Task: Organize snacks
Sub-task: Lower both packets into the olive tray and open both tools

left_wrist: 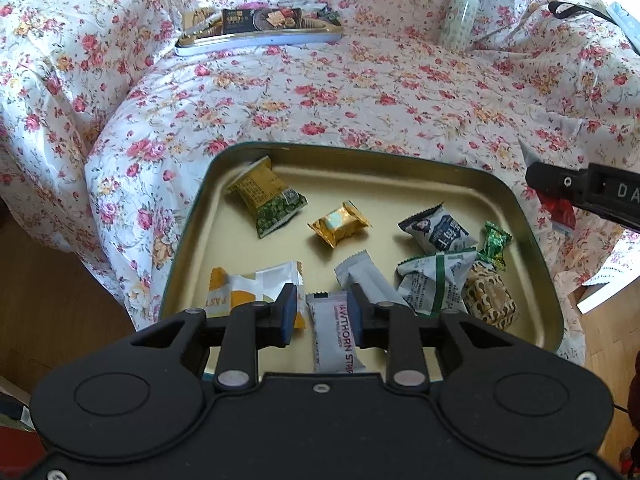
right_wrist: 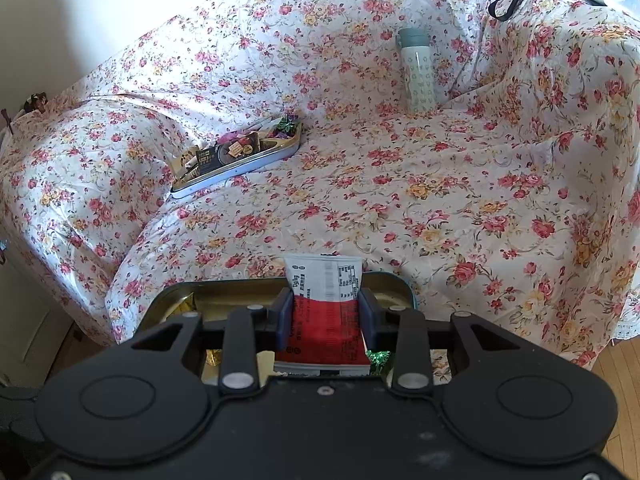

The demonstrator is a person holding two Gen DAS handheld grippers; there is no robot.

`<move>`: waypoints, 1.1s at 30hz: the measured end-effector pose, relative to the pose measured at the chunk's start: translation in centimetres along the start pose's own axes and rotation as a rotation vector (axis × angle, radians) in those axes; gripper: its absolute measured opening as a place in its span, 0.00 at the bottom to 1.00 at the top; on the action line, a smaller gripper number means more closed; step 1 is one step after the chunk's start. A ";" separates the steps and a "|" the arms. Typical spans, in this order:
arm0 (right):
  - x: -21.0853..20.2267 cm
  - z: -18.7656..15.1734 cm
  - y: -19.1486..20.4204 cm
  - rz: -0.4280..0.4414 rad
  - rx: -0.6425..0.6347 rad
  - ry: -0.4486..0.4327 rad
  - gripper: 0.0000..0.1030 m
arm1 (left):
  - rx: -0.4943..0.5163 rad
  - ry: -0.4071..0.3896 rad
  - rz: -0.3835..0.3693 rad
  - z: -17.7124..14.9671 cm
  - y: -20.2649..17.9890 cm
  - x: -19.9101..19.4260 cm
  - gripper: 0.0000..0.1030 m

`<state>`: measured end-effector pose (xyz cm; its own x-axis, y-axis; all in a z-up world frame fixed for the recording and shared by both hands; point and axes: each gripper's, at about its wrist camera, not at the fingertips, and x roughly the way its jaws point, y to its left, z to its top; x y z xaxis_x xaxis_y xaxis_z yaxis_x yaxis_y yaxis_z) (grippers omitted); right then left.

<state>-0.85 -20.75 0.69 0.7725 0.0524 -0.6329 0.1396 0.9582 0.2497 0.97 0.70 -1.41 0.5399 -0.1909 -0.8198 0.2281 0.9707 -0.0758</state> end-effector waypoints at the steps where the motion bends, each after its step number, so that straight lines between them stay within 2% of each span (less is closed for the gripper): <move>1: 0.0 0.0 0.0 0.000 0.000 0.001 0.35 | -0.001 -0.002 0.005 0.0 0.0 0.0 0.40; 4: 0.1 -0.1 0.0 -0.001 -0.001 0.005 0.35 | -0.003 -0.007 0.020 -0.1 -0.1 -0.1 0.48; 10: 0.4 -0.4 0.4 -0.014 -0.023 0.009 0.35 | -0.039 -0.014 0.049 -0.1 0.4 -0.2 0.55; 23: 0.7 -0.7 1.5 -0.082 -0.134 -0.030 0.36 | -0.038 -0.040 0.110 -0.2 0.5 -0.4 0.56; 33: 0.1 -0.1 1.3 -0.055 -0.136 -0.083 0.38 | -0.035 -0.038 0.110 -0.2 0.5 -0.4 0.56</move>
<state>-0.62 -19.48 0.91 0.8154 -0.0197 -0.5786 0.1027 0.9885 0.1110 0.74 1.33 -1.26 0.5903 -0.0881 -0.8023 0.1380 0.9904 -0.0072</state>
